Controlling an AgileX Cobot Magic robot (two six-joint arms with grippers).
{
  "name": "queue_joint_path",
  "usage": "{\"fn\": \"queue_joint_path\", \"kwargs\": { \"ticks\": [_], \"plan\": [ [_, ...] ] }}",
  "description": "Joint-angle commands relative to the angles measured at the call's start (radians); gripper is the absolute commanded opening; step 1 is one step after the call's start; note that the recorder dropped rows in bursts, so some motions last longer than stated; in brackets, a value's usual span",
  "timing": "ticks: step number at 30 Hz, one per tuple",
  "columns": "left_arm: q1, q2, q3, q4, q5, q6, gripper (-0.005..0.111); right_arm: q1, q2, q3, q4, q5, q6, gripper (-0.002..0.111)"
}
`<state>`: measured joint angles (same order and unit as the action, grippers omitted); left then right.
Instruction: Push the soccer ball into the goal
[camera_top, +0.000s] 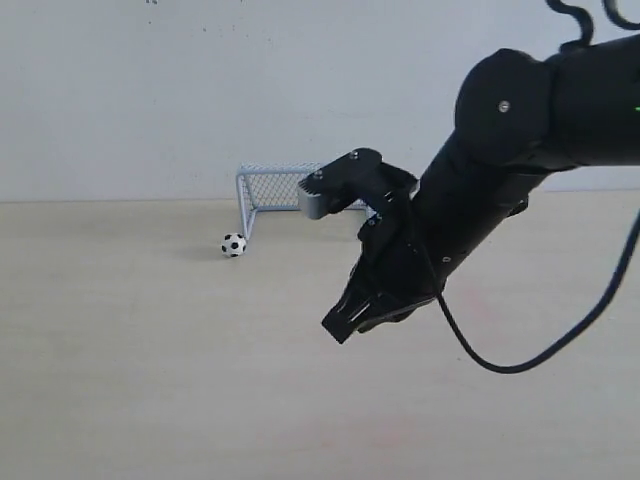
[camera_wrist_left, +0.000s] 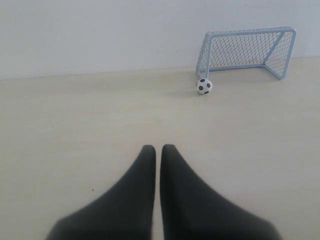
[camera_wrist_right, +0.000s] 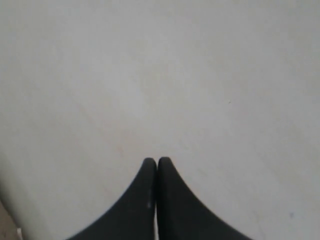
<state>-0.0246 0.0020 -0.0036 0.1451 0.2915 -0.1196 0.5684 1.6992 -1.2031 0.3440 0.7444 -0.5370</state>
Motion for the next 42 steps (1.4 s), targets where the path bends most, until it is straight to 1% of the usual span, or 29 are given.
{"fn": "queue_joint_path", "kwargs": {
  "ticks": [1, 9, 12, 15, 18, 22, 24, 27, 31, 40, 42],
  "plan": [
    [0.003, -0.002, 0.004, 0.002, 0.002, 0.004, 0.004, 0.001, -0.118, 0.148, 0.031, -0.243, 0.007, 0.0],
    [0.003, -0.002, 0.004, 0.002, 0.002, 0.004, 0.004, -0.001, -0.37, 0.459, 0.039, -0.635, 0.011, 0.0],
    [0.003, -0.002, 0.004, 0.002, 0.002, 0.004, 0.004, -0.008, -0.476, 0.561, 0.042, -0.739, 0.011, 0.0],
    [0.003, -0.002, 0.004, 0.002, 0.002, 0.004, 0.004, -0.071, -0.577, 0.636, 0.076, -0.764, 0.044, 0.0],
    [0.003, -0.002, 0.004, 0.002, 0.002, 0.004, 0.004, -0.192, -0.673, 0.695, 0.126, -0.786, 0.134, 0.0],
    [0.003, -0.002, 0.004, 0.002, 0.002, 0.004, 0.004, -0.366, -0.8, 0.775, 0.186, -0.785, 0.309, 0.0],
    [0.003, -0.002, 0.004, 0.002, 0.002, 0.004, 0.004, -0.438, -0.863, 0.815, 0.195, -0.785, 0.351, 0.0],
    [0.003, -0.002, 0.004, 0.002, 0.002, 0.004, 0.004, -0.528, -0.978, 0.891, 0.195, -0.785, 0.354, 0.0],
    [0.003, -0.002, 0.004, 0.002, 0.002, 0.004, 0.004, -0.58, -1.13, 0.992, 0.195, -0.795, 0.348, 0.0],
    [0.003, -0.002, 0.004, 0.002, 0.002, 0.004, 0.004, -0.583, -1.515, 1.195, 0.189, -0.833, 0.344, 0.0],
    [0.003, -0.002, 0.004, 0.002, 0.002, 0.004, 0.004, -0.583, -1.584, 1.203, 0.189, -0.84, 0.344, 0.0]
  ]
}}
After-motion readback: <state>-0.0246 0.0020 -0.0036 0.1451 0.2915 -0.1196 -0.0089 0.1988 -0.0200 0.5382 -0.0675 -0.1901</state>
